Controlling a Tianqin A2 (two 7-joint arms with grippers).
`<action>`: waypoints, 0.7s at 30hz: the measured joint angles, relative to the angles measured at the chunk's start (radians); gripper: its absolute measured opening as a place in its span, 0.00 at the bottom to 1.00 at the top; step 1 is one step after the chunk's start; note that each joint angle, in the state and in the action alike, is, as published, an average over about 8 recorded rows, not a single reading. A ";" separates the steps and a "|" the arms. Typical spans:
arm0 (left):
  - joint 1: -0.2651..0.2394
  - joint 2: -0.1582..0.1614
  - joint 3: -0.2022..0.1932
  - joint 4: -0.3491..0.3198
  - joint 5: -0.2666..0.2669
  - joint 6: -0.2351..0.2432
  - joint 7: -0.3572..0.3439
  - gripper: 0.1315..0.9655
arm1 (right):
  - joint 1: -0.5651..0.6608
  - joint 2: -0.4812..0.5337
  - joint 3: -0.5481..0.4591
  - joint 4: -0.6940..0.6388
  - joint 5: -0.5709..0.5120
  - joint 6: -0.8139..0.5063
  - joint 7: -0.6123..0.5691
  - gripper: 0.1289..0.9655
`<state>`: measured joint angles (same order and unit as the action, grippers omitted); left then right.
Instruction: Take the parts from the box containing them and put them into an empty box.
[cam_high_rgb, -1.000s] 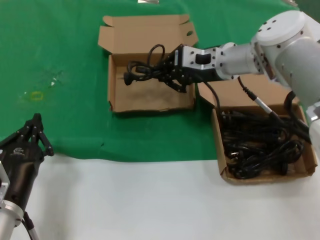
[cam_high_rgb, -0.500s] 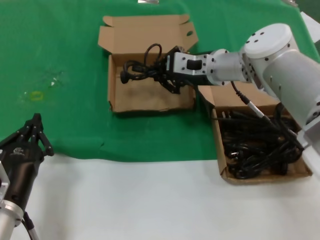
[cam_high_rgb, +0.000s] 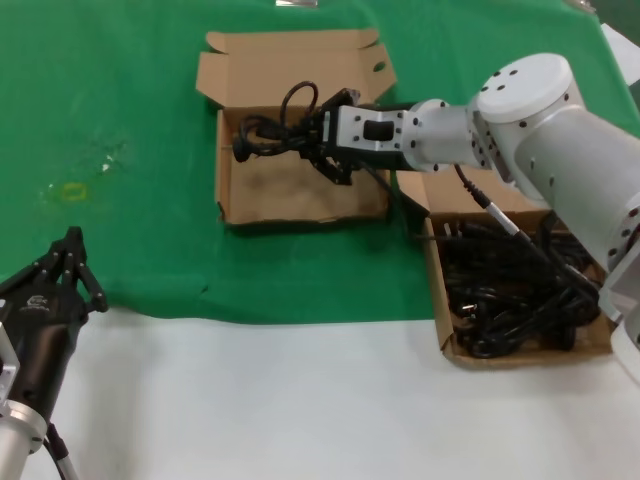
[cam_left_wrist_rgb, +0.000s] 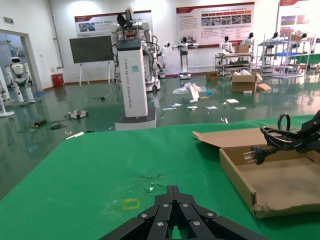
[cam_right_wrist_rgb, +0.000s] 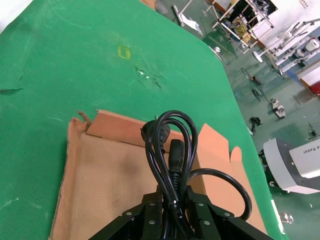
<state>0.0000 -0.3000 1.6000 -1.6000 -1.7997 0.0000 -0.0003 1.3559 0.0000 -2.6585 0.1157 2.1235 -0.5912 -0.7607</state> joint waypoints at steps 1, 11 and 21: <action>0.000 0.000 0.000 0.000 0.000 0.000 0.000 0.01 | 0.000 0.000 -0.012 0.000 0.013 0.001 -0.002 0.11; 0.000 0.000 0.000 0.000 0.000 0.000 0.000 0.01 | -0.006 0.000 -0.079 -0.002 0.091 0.009 -0.019 0.18; 0.000 0.000 0.000 0.000 0.000 0.000 0.000 0.01 | -0.010 0.000 -0.090 -0.004 0.110 0.012 -0.032 0.34</action>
<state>0.0000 -0.3000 1.6000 -1.6000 -1.7997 0.0000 -0.0003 1.3456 0.0000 -2.7485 0.1113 2.2336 -0.5795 -0.7927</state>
